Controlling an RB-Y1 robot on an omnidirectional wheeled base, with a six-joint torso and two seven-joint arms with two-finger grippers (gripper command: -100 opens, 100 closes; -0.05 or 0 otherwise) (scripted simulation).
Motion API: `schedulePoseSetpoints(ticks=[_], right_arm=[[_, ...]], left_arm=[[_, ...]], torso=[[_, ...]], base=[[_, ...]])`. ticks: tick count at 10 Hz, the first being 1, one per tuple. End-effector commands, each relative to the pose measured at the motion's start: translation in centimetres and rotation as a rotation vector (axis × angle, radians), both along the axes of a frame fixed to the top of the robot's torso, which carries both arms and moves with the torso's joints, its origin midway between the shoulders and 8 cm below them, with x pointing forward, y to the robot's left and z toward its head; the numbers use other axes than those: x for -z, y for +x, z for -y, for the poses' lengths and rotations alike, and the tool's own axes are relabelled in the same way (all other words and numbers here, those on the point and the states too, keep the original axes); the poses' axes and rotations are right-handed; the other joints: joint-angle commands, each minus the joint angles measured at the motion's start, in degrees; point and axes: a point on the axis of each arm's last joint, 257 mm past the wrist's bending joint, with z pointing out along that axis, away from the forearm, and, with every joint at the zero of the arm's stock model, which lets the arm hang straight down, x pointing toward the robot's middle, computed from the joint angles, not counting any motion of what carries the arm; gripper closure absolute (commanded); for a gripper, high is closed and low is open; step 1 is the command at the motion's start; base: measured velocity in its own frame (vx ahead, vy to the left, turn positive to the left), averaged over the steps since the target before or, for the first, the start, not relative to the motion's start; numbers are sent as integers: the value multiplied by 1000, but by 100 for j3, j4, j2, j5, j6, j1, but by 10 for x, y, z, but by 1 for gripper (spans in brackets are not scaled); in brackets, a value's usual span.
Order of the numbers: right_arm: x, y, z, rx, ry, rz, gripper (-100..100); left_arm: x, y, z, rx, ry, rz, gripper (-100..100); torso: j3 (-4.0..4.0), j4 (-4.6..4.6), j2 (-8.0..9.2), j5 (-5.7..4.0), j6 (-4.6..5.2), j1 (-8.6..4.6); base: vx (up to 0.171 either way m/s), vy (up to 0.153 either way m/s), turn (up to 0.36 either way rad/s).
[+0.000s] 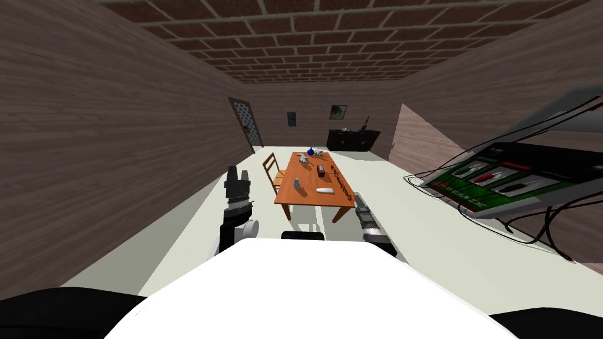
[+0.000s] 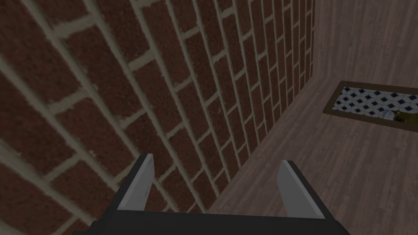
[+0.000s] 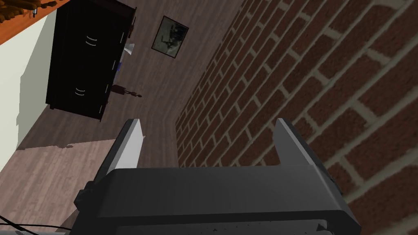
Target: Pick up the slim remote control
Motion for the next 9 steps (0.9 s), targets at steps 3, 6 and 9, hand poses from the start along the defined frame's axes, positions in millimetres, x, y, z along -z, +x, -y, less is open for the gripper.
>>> schedulePoseSetpoints(ticks=[3, 6, 9], right_arm=[[54, -29, 12, -8, -113, -133, -100], [116, -68, 24, -25, -214, -295, -100], [151, -95, 31, -40, -267, -391, -100]], left_arm=[[0, 0, 0, 0, 0, 0, 0], [0, 0, 0, 0, 0, 0, 0], [0, 0, 0, 0, 0, 0, 0]], torso=[[1, 0, 2, 0, -1, -3], [5, 2, 8, -2, 0, -9], [2, 1, 4, 0, -4, -6]], base=[[-21, -14, 241], [-34, -23, 332], [-20, -13, 248]])
